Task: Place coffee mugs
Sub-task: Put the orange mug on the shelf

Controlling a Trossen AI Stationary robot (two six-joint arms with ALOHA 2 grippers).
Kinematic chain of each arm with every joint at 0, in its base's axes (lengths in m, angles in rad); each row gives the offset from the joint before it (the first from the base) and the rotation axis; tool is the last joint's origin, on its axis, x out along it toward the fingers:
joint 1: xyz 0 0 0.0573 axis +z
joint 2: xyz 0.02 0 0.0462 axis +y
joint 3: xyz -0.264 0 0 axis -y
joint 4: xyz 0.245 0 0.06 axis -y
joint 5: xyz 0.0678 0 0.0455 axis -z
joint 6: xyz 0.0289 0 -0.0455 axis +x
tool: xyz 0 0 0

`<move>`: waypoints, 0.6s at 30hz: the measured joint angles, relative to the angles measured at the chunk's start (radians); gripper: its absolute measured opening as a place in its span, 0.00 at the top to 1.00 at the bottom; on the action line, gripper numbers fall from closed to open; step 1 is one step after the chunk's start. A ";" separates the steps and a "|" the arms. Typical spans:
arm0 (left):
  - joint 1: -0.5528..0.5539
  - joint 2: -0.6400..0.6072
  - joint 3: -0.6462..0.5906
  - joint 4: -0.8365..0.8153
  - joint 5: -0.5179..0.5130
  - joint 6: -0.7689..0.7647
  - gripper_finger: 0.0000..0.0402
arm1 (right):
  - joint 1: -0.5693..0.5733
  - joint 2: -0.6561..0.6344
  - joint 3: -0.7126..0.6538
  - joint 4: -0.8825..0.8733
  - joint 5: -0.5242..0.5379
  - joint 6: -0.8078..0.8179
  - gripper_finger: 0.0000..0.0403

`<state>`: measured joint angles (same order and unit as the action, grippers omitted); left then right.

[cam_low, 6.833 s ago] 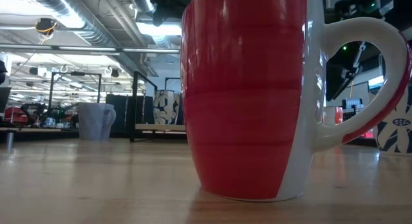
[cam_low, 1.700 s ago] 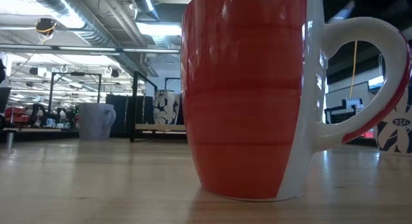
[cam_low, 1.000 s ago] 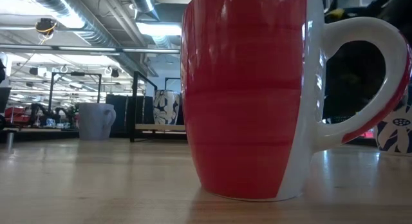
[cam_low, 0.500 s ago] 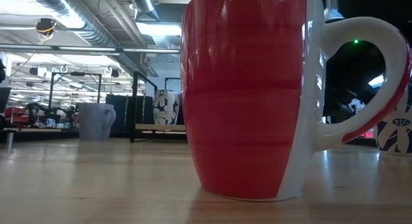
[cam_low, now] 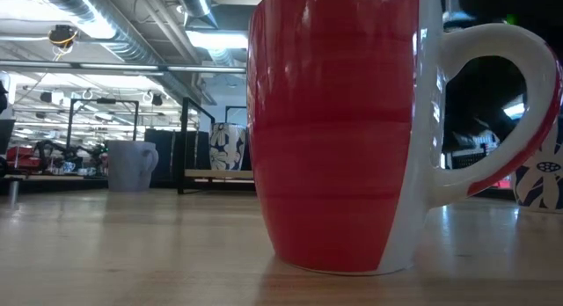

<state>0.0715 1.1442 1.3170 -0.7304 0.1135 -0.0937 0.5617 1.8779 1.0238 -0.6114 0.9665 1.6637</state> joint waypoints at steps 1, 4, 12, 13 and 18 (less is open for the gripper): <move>0.000 0.000 0.000 0.000 0.000 0.000 0.73 | 0.000 -0.005 0.015 -0.001 -0.006 -0.028 0.92; 0.000 -0.017 0.000 -0.004 0.000 0.000 0.73 | -0.007 -0.012 0.072 -0.013 -0.012 -0.122 0.92; 0.000 -0.126 0.000 -0.058 -0.005 0.064 0.73 | -0.054 -0.055 0.244 -0.054 -0.007 -0.318 0.95; 0.000 -0.140 0.000 -0.064 -0.013 0.071 0.73 | -0.070 -0.060 0.264 -0.060 -0.006 -0.343 0.96; 0.000 -0.192 0.001 -0.114 -0.051 0.103 0.73 | -0.176 -0.072 0.354 -0.056 -0.060 -0.531 0.96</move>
<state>0.0716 0.9525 1.3176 -0.8441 0.0622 0.0098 0.3855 1.8061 1.3780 -0.6672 0.9063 1.1328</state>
